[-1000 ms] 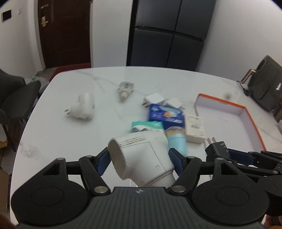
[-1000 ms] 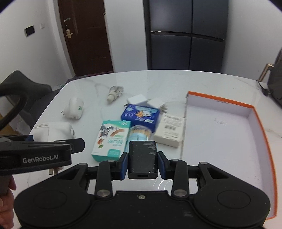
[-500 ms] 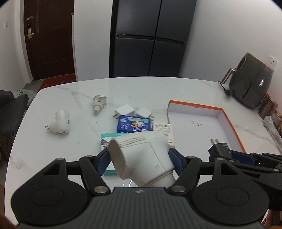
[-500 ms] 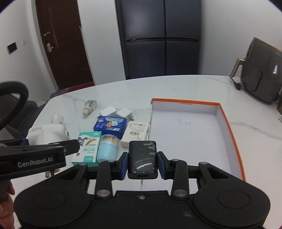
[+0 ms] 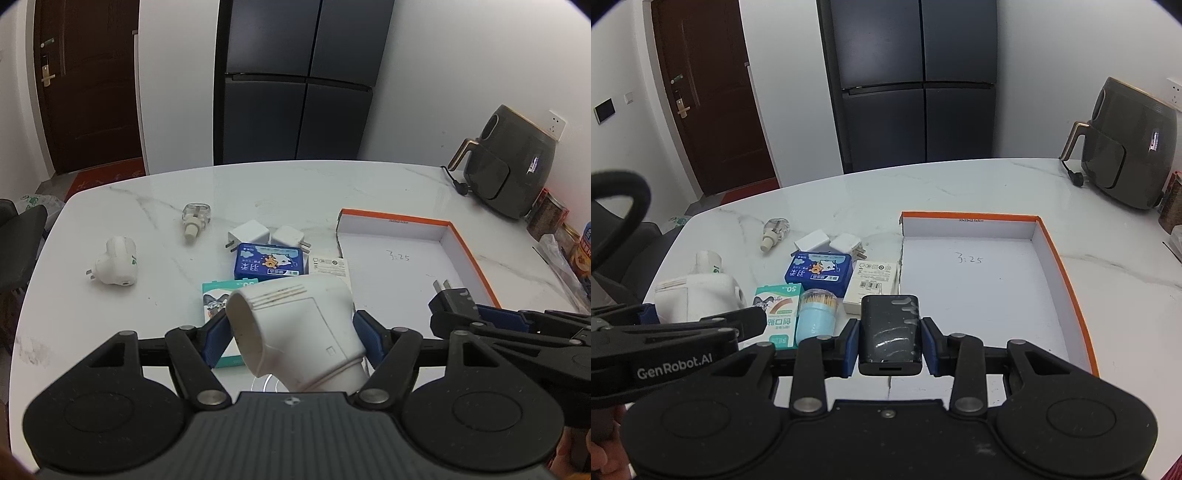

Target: Organize rigid objects

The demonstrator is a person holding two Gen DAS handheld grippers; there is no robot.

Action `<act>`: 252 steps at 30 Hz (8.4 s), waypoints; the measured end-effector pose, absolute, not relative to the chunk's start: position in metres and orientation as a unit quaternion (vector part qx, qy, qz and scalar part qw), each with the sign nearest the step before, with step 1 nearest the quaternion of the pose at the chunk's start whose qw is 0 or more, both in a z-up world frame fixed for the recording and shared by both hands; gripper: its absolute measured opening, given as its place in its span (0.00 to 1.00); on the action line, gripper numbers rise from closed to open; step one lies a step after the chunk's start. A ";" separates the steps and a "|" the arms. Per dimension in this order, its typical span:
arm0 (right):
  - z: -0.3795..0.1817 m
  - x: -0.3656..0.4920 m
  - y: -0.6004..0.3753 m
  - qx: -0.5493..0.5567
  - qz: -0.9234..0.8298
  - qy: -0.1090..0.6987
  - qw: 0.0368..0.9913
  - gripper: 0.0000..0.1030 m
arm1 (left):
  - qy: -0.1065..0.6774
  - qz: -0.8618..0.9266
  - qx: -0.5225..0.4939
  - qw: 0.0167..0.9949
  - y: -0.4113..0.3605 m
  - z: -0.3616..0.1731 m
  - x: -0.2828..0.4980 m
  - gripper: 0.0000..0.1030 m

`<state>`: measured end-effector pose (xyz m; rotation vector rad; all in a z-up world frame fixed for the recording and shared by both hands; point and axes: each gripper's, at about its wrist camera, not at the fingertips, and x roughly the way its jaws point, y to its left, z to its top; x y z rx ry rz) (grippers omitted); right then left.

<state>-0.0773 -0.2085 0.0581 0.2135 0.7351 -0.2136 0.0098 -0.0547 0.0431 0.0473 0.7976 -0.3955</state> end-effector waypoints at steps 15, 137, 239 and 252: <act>0.059 -0.077 -0.188 0.111 -0.137 0.371 0.912 0.42 | 0.392 -0.223 0.018 0.892 -0.039 0.044 0.017 0.70; 0.028 0.015 -0.216 0.095 -0.058 0.407 0.907 0.78 | 0.445 -0.089 0.010 0.891 -0.027 0.028 0.088 0.91; 0.005 0.044 -0.208 0.088 -0.045 0.414 0.905 0.69 | 0.418 -0.103 0.028 0.902 -0.009 0.013 0.096 0.83; 0.040 0.005 -0.204 0.090 -0.041 0.380 0.920 0.69 | 0.391 -0.113 0.031 0.913 -0.020 0.040 0.068 0.83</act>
